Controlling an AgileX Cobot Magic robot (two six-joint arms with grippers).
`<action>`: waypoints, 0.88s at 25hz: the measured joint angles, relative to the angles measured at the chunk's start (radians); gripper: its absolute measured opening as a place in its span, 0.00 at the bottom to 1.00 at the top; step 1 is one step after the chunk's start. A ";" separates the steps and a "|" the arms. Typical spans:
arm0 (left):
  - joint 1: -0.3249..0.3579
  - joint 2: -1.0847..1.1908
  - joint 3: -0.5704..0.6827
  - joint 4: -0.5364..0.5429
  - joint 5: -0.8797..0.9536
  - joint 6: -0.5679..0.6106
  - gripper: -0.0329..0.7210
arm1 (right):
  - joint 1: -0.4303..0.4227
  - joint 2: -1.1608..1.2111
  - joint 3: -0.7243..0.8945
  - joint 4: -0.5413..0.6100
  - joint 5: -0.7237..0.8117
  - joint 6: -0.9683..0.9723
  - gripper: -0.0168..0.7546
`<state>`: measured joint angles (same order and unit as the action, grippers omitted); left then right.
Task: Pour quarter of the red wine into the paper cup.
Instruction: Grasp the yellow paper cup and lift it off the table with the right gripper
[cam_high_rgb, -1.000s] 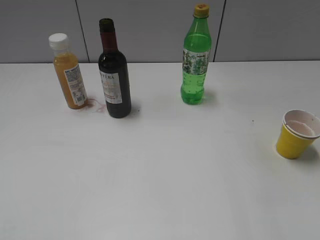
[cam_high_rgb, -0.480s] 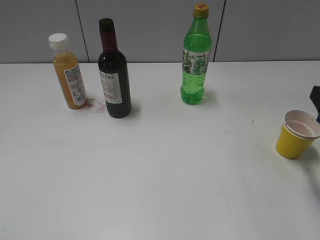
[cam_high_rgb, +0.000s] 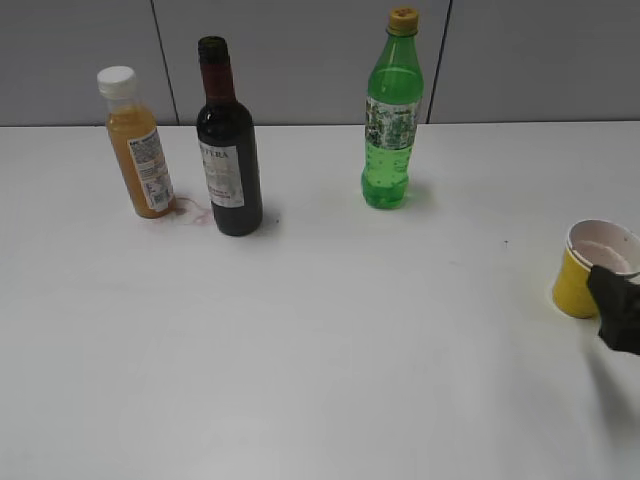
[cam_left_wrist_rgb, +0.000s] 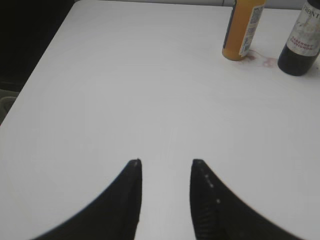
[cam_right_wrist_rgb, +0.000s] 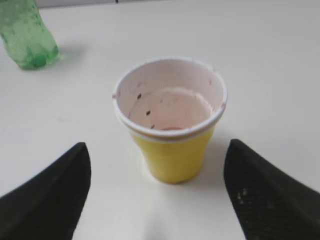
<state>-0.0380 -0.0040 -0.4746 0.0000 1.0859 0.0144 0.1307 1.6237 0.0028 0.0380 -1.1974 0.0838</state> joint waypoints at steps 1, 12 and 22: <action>0.000 0.000 0.000 0.000 0.000 0.000 0.36 | 0.000 0.033 0.000 -0.003 0.000 0.000 0.84; 0.000 0.000 0.000 0.000 0.000 0.000 0.36 | 0.000 0.214 -0.084 -0.003 -0.011 0.006 0.85; 0.000 0.000 0.000 0.000 0.000 0.000 0.36 | 0.000 0.385 -0.182 0.034 -0.012 0.036 0.85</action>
<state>-0.0380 -0.0040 -0.4746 0.0000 1.0859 0.0144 0.1307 2.0085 -0.1796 0.0723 -1.2090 0.1199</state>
